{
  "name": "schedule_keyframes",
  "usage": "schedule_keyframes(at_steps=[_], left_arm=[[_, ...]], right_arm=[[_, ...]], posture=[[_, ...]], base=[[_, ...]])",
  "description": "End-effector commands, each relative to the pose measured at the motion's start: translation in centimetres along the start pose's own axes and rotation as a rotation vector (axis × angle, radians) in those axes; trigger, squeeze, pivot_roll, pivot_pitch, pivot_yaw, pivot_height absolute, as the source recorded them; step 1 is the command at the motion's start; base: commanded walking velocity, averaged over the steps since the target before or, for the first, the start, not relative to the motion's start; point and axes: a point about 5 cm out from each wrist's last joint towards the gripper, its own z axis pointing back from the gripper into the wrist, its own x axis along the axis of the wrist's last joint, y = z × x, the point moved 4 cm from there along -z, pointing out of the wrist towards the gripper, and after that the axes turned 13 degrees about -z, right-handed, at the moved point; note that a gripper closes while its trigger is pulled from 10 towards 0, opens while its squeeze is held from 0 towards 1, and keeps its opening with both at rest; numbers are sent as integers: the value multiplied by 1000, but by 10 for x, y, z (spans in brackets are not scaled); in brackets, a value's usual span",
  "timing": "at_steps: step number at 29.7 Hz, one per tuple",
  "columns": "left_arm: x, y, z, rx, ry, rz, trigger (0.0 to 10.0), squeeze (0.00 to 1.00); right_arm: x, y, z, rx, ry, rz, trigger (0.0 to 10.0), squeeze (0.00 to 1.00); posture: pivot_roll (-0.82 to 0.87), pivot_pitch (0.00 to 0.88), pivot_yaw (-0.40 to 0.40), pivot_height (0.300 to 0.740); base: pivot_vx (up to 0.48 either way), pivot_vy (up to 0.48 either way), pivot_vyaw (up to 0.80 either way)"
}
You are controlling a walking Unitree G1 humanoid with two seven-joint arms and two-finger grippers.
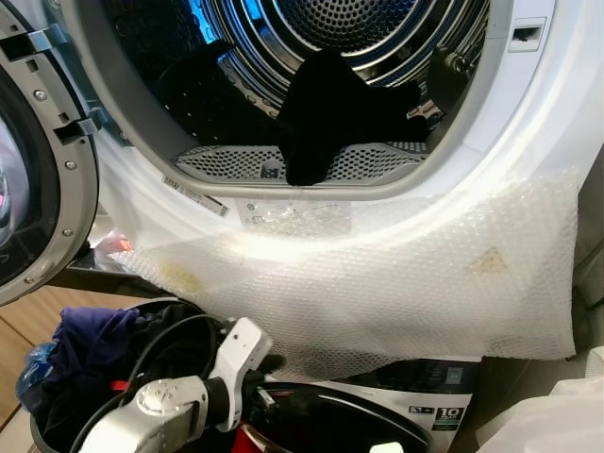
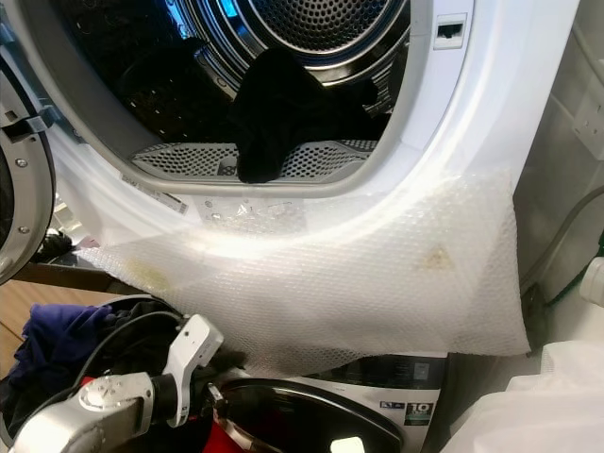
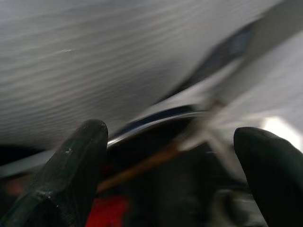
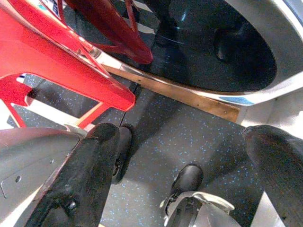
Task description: Clothes washing
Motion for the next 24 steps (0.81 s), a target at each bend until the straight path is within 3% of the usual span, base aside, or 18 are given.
schedule_keyframes(at_steps=[1,3,6,11,17,18,19,24], left_arm=[[-3,13,5,111,3,-35,10000,0],[-3,19,12,216,-18,-54,10000,0],[-2,21,20,292,-40,-82,10000,0],[-17,22,41,394,-3,-111,10000,0],[-16,-3,58,306,-79,-87,10000,0],[-18,5,72,366,-67,-178,10000,0],[-19,11,79,425,-69,-196,10000,0],[-32,34,113,728,-45,-165,10000,0]], right_arm=[[-7,7,1,16,25,11,10000,0],[-8,6,1,15,26,13,10000,0],[-9,6,1,13,28,13,10000,0],[-16,3,2,8,44,26,10000,0],[-21,2,3,13,59,55,10000,0],[-21,3,3,17,59,63,10000,0],[-21,3,3,19,60,69,10000,0],[-21,1,3,16,60,99,10000,0]], posture=[[259,0,140,740],[259,0,142,740],[259,0,141,740],[259,0,139,740],[270,0,136,740],[277,0,131,740],[276,0,131,740],[274,0,128,740]], base=[[0,0,0],[0,0,0],[0,0,0],[0,0,0],[0,0,0],[0,0,0],[0,0,0],[0,0,0]])
